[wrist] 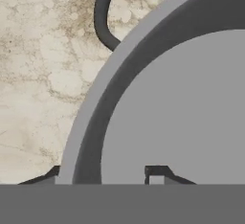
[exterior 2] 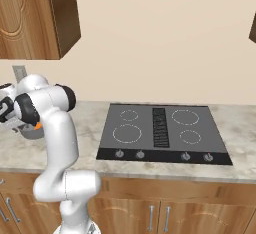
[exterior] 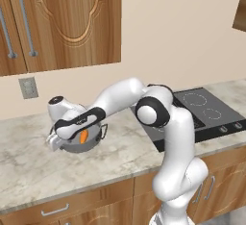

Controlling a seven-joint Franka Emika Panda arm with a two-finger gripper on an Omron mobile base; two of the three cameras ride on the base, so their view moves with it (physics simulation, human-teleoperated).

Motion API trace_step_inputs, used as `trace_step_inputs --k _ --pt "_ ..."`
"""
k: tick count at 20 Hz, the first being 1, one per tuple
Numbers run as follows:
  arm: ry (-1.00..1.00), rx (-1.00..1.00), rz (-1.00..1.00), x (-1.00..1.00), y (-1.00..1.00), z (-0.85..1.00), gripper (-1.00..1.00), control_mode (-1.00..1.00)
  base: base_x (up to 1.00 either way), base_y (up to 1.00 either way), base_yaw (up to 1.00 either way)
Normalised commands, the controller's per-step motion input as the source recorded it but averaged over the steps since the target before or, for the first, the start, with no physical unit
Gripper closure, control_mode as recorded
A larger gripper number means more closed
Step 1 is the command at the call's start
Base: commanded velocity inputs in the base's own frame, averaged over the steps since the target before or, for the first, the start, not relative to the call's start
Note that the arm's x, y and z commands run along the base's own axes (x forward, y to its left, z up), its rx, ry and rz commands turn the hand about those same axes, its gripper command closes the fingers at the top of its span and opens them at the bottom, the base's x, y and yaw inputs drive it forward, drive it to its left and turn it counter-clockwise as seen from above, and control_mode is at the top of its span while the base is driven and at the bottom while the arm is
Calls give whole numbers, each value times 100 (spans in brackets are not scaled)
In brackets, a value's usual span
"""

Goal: Turn on the sink faucet. Then move the carrot from the counter to the sink. Turn off the sink. Move the vegetable from the sink to the pot next to the stove. Finally move the pot to the front left burner.

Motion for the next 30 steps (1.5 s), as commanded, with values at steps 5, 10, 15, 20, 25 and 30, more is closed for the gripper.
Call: trace_step_inputs --k 5,10,15,20,25,30 --pt "0 0 0 0 0 0 100 -100 0 0 0" --pt "-2 0 0 -12 -35 18 100 -100 0 0 0" --pt "-8 0 0 -46 -60 49 100 -100 0 0 0" --pt "-3 1 -2 -36 -74 32 100 -100 0 0 0" --pt "-2 3 -1 -9 -90 16 100 -100 0 0 0" --pt "-3 5 0 0 -91 3 100 -100 0 0 0"
